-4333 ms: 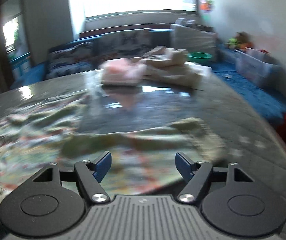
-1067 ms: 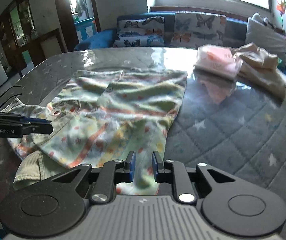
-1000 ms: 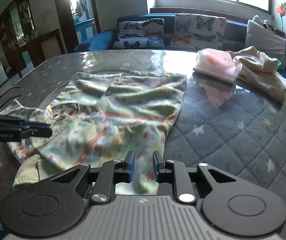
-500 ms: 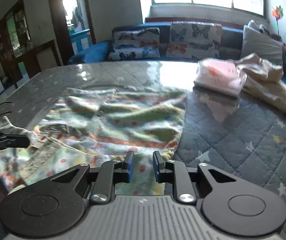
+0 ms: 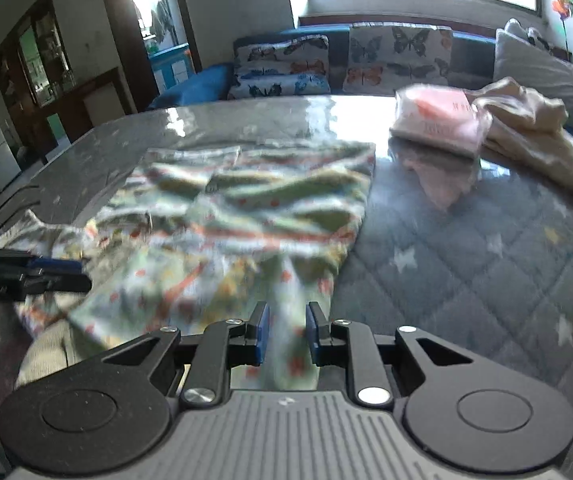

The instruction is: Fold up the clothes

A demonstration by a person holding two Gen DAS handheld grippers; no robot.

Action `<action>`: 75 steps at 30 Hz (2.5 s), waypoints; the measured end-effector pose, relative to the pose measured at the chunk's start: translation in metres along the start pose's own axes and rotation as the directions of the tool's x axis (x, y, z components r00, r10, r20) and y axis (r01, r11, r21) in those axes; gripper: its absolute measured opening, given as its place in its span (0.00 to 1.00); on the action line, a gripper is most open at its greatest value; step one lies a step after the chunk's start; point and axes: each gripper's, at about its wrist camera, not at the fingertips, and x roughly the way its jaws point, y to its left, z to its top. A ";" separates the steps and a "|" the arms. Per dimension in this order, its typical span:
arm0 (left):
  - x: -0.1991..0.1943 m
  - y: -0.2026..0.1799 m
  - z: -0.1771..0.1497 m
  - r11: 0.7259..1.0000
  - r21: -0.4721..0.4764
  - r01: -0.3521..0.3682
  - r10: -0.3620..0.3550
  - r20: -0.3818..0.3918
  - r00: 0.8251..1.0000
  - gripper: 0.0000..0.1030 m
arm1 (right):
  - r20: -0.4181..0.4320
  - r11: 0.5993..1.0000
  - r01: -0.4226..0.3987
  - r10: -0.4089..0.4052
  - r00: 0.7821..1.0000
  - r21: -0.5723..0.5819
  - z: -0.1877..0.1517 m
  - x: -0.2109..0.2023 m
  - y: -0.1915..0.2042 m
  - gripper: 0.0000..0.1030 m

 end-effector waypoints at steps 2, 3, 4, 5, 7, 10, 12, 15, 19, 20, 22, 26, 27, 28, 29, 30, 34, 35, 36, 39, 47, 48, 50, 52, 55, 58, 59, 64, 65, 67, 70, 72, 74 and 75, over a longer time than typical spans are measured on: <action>-0.003 -0.001 0.001 1.000 0.003 0.001 -0.001 0.013 1.000 0.05 | -0.011 1.000 0.000 0.000 1.000 0.004 -0.009 -0.002 0.001 0.19; -0.005 -0.001 0.002 1.000 0.005 0.001 -0.002 0.023 1.000 0.05 | -0.009 1.000 0.001 -0.001 1.000 0.003 -0.011 -0.004 0.002 0.19; -0.008 -0.001 0.003 1.000 0.006 0.002 -0.002 0.032 0.999 0.03 | -0.004 1.000 0.001 -0.001 1.000 0.003 -0.013 -0.007 0.004 0.19; -0.010 -0.001 0.004 1.000 0.010 -0.001 0.000 0.044 0.999 0.02 | 0.004 1.000 -0.001 0.001 1.000 0.002 -0.014 -0.011 0.005 0.19; -0.019 -0.002 0.007 1.000 0.013 -0.010 0.009 0.080 0.997 0.02 | 0.021 1.000 -0.010 0.011 1.000 -0.010 -0.015 -0.018 0.009 0.19; -0.023 0.001 0.009 1.000 0.002 -0.030 0.029 0.106 0.994 0.02 | -0.002 0.999 -0.019 0.019 1.000 -0.026 -0.019 -0.015 0.013 0.22; -0.021 0.004 0.007 0.999 -0.006 -0.031 0.032 0.094 0.995 0.02 | -0.006 0.999 -0.014 0.014 1.000 -0.041 -0.019 -0.013 0.015 0.22; -0.019 0.006 0.002 0.999 -0.013 -0.037 0.038 0.081 0.996 0.03 | 0.013 0.998 -0.009 0.009 1.000 -0.064 -0.014 -0.015 0.020 0.22; -0.015 0.010 -0.001 0.999 -0.026 -0.042 0.043 0.066 0.997 0.04 | 0.027 0.996 -0.007 0.009 1.000 -0.085 -0.005 -0.006 0.025 0.24; -0.015 0.011 -0.001 0.999 -0.031 -0.041 0.043 0.064 0.997 0.06 | 0.023 0.996 -0.005 0.007 1.000 -0.089 -0.004 -0.003 0.025 0.25; -0.023 0.015 -0.003 0.998 -0.038 -0.051 0.053 0.075 0.996 0.15 | -0.006 0.996 -0.001 0.000 1.000 -0.091 -0.004 0.008 0.025 0.25; -0.050 0.039 -0.006 0.989 -0.090 -0.119 0.130 0.129 0.983 0.30 | -0.005 0.995 -0.005 0.004 1.000 -0.103 -0.001 0.006 0.031 0.28; -0.057 0.045 -0.007 0.985 -0.103 -0.135 0.149 0.141 0.979 0.31 | 0.002 0.994 -0.013 0.013 1.000 -0.111 0.001 0.004 0.035 0.30; -0.064 0.052 -0.008 0.980 -0.122 -0.158 0.176 0.154 0.972 0.34 | 0.007 0.993 -0.019 0.020 1.000 -0.119 0.002 0.003 0.039 0.31; -0.071 0.062 -0.010 0.969 -0.153 -0.196 0.221 0.166 0.961 0.36 | 0.009 0.991 -0.023 0.024 1.000 -0.130 0.002 0.003 0.043 0.35; -0.078 0.073 -0.012 0.954 -0.186 -0.236 0.268 0.174 0.948 0.37 | 0.011 0.990 -0.026 0.028 1.000 -0.140 0.002 0.003 0.046 0.37; -0.103 0.116 -0.020 0.865 -0.330 -0.379 0.449 0.169 0.877 0.38 | 0.003 0.990 -0.038 0.039 0.999 -0.139 0.002 0.008 0.051 0.37; -0.107 0.125 -0.023 0.839 -0.362 -0.406 0.485 0.160 0.860 0.38 | 0.001 0.990 -0.037 0.038 0.999 -0.136 0.002 0.008 0.051 0.37; -0.111 0.135 -0.025 0.812 -0.394 -0.432 0.520 0.150 0.841 0.38 | 0.000 0.990 -0.037 0.038 0.999 -0.134 0.002 0.009 0.051 0.37; -0.119 0.160 -0.032 0.741 -0.455 -0.494 0.598 0.112 0.794 0.38 | -0.002 0.990 -0.039 0.039 0.999 -0.133 0.001 0.008 0.052 0.37; -0.109 0.180 -0.033 0.694 -0.500 -0.518 0.627 0.065 0.776 0.38 | 0.012 0.990 -0.042 0.044 0.999 -0.138 0.001 0.001 0.055 0.37; -0.109 0.180 -0.033 0.687 -0.509 -0.519 0.632 0.066 0.772 0.39 | 0.015 0.989 -0.042 0.045 0.999 -0.138 0.001 0.000 0.054 0.37; -0.109 0.178 -0.034 0.665 -0.531 -0.524 0.649 0.064 0.758 0.42 | 0.020 0.989 -0.043 0.046 0.999 -0.140 0.001 -0.003 0.055 0.37; -0.109 0.177 -0.035 0.644 -0.543 -0.540 0.668 0.055 0.742 0.42 | 0.023 0.989 -0.042 0.045 0.999 -0.141 0.001 -0.003 0.056 0.38; -0.107 0.178 -0.035 0.638 -0.540 -0.548 0.674 0.049 0.737 0.41 | 0.028 0.990 -0.044 0.048 0.998 -0.135 0.000 -0.005 0.055 0.38; -0.105 0.181 -0.033 0.645 -0.533 -0.548 0.669 0.048 0.741 0.15 | 0.034 0.991 -0.047 0.051 0.998 -0.126 -0.001 -0.006 0.054 0.38; -0.104 0.183 -0.032 0.650 -0.532 -0.542 0.663 0.050 0.747 0.13 | 0.036 0.991 -0.048 0.053 0.998 -0.123 -0.001 -0.006 0.054 0.38; -0.116 0.179 -0.028 0.696 -0.580 -0.424 0.587 0.118 0.801 0.08 | 0.057 0.992 -0.051 0.057 0.997 -0.112 -0.002 -0.013 0.053 0.38; -0.121 0.169 -0.024 0.724 -0.570 -0.390 0.559 0.151 0.816 0.08 | 0.061 0.993 -0.051 0.058 0.996 -0.110 -0.002 -0.014 0.052 0.38; -0.131 0.149 -0.016 0.778 -0.542 -0.319 0.496 0.217 0.841 0.08 | 0.068 0.993 -0.052 0.060 0.996 -0.105 -0.002 -0.016 0.050 0.38; -0.137 0.108 0.003 0.863 -0.460 -0.208 0.373 0.303 0.877 0.08 | 0.085 0.994 -0.051 0.059 0.995 -0.093 -0.003 -0.019 0.048 0.38; -0.136 0.081 0.015 0.908 -0.399 -0.127 0.277 0.345 0.897 0.08 | 0.095 0.995 -0.054 0.061 0.994 -0.082 -0.004 -0.021 0.046 0.38; -0.129 0.054 0.028 0.938 -0.342 -0.049 0.180 0.364 0.914 0.08 | 0.103 0.996 -0.054 0.062 0.993 -0.076 -0.005 -0.024 0.043 0.38; -0.125 0.041 0.033 0.950 -0.313 -0.011 0.132 0.370 0.920 0.08 | 0.108 0.996 -0.054 0.062 0.992 -0.073 -0.006 -0.025 0.042 0.38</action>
